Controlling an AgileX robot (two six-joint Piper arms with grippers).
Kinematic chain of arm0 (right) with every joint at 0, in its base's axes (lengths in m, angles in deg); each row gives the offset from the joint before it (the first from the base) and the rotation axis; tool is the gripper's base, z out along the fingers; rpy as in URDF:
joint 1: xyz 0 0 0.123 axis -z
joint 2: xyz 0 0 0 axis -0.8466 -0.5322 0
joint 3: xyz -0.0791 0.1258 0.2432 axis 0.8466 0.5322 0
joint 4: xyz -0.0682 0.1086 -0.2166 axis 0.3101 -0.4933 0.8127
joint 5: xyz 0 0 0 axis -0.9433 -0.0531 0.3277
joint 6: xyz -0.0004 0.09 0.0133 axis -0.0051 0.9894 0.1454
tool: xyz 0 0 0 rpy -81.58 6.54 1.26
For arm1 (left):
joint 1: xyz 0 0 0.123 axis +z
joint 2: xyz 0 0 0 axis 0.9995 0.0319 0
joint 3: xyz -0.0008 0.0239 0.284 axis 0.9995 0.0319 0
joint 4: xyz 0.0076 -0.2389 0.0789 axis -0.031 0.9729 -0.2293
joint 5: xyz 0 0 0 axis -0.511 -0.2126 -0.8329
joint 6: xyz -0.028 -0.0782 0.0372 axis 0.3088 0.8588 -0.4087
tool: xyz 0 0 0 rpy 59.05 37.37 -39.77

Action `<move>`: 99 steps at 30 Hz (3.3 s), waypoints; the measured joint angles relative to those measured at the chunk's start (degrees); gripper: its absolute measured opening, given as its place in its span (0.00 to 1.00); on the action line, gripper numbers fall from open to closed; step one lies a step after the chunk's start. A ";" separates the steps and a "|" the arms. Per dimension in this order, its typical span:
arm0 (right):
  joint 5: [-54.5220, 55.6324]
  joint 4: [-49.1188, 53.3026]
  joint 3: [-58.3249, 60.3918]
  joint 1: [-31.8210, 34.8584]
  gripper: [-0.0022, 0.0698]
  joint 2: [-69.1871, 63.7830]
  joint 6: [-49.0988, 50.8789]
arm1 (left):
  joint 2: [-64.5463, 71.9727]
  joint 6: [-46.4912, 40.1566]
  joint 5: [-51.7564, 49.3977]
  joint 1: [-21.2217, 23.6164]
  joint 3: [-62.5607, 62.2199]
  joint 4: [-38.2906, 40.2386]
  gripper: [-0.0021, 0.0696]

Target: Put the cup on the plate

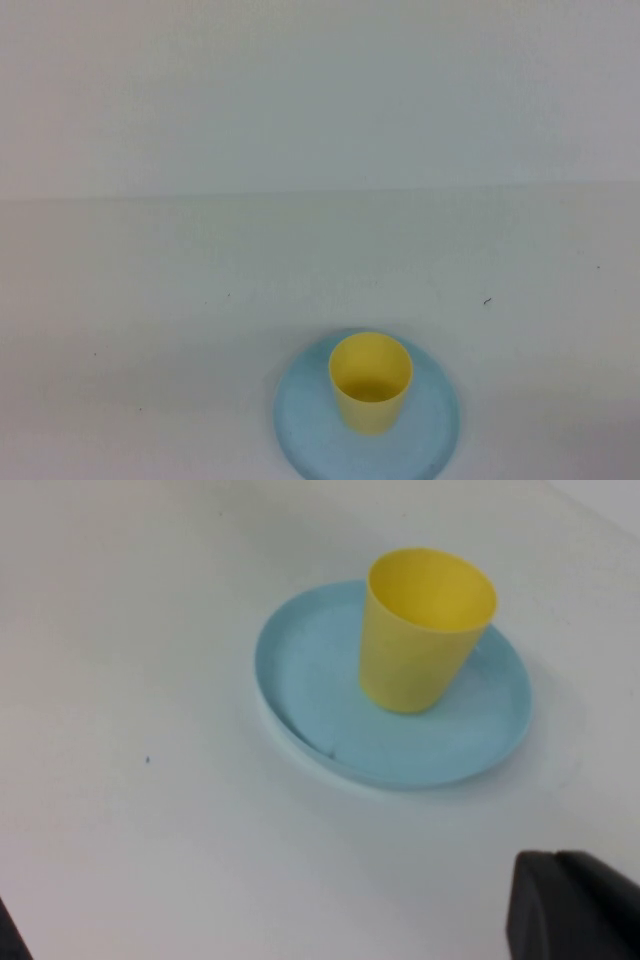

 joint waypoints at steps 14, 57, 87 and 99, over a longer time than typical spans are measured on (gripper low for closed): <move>-2.06 -0.10 0.34 0.00 0.03 0.00 0.00 | 0.00 0.00 0.00 0.00 0.00 -0.60 0.03; 9.66 -0.68 19.77 60.45 0.03 20.61 5.93 | -13.53 6.76 11.15 26.77 14.93 -5.30 0.03; 10.82 -21.65 19.67 71.66 0.03 20.61 -16.97 | -12.31 -59.45 -2.45 26.83 13.45 64.09 0.03; 10.82 -21.79 19.59 71.90 0.03 20.61 -16.83 | -12.31 -62.19 -2.40 26.83 13.49 64.08 0.03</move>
